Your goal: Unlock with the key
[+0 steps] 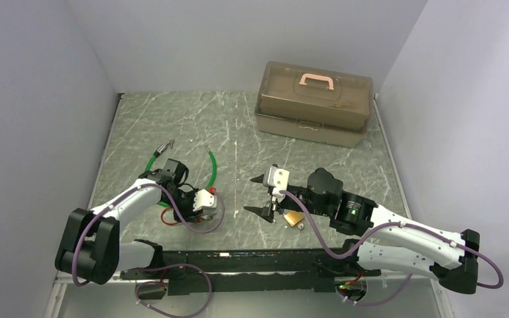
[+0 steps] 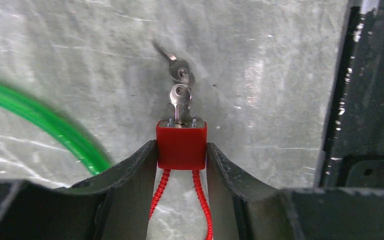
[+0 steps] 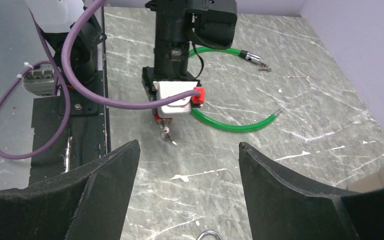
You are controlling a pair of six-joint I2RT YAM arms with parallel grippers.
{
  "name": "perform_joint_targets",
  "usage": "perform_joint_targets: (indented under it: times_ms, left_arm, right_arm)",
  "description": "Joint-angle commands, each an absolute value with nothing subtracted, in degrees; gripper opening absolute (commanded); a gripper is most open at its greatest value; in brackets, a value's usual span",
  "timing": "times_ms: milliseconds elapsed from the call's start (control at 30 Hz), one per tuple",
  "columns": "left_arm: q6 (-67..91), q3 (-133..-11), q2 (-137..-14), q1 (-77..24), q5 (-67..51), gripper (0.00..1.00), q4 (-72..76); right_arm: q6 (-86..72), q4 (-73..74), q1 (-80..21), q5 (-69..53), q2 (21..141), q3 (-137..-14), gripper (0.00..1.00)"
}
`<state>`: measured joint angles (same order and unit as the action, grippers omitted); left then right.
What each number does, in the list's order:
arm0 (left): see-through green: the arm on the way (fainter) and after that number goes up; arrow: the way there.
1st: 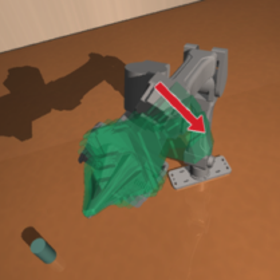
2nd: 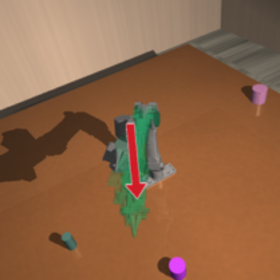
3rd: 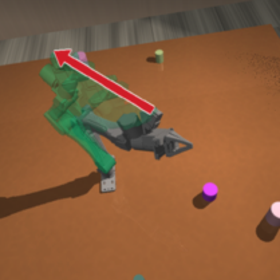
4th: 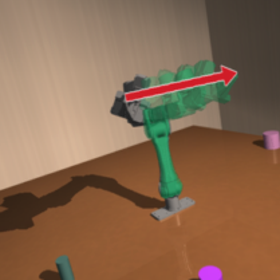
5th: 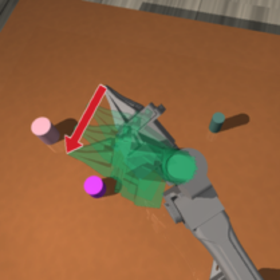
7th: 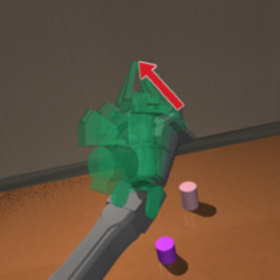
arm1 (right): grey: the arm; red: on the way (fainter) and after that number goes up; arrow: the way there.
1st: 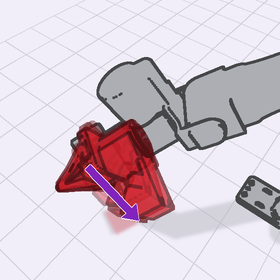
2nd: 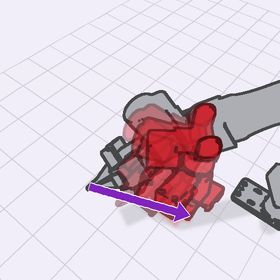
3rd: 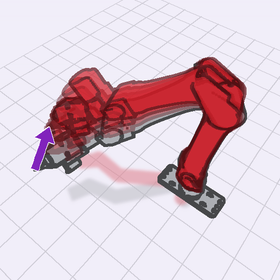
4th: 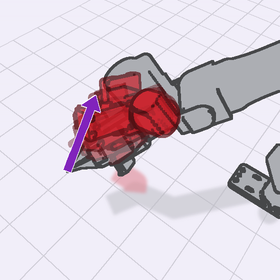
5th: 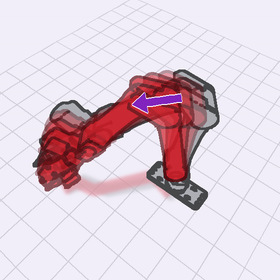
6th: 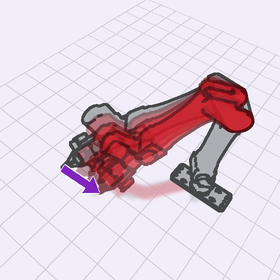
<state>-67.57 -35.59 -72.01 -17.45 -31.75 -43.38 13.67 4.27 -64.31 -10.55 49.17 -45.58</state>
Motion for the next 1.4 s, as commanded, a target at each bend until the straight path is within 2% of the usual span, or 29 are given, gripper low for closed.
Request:
perform_joint_targets:
  times_ms: [0,667,767,1033,1133,1367]
  left_arm:
    - [-69.8,-33.9,-72.4,-18.0,-33.9,0.46,-49.0]
    - [-69.2,-32.1,-69.7,-20.6,-33.0,0.55,-46.1]
    - [-69.3,-33.1,-71.0,-21.7,-32.2,0.50,-46.9]
    - [-68.8,-32.7,-71.4,-24.7,-29.0,0.27,-45.3]
    - [-68.1,-34.4,-70.9,-24.9,-29.6,0.21,-47.1]
    - [-65.7,-51.0,-70.5,-24.5,-43.7,0.12,-65.4]
  right_arm:
    - [13.1,2.8,-63.6,-11.3,49.3,-47.9,0.74]
    - [13.1,2.1,-63.1,-11.8,49.9,-47.8,0.75]
    - [12.8,2.2,-63.0,-11.8,49.7,-47.9,0.75]
    - [12.0,3.0,-62.9,-10.2,48.4,-47.6,0.70]
    - [12.0,3.0,-62.9,-9.8,48.0,-47.4,0.68]
    - [12.5,3.5,-61.9,-9.8,46.5,-48.7,0.65]
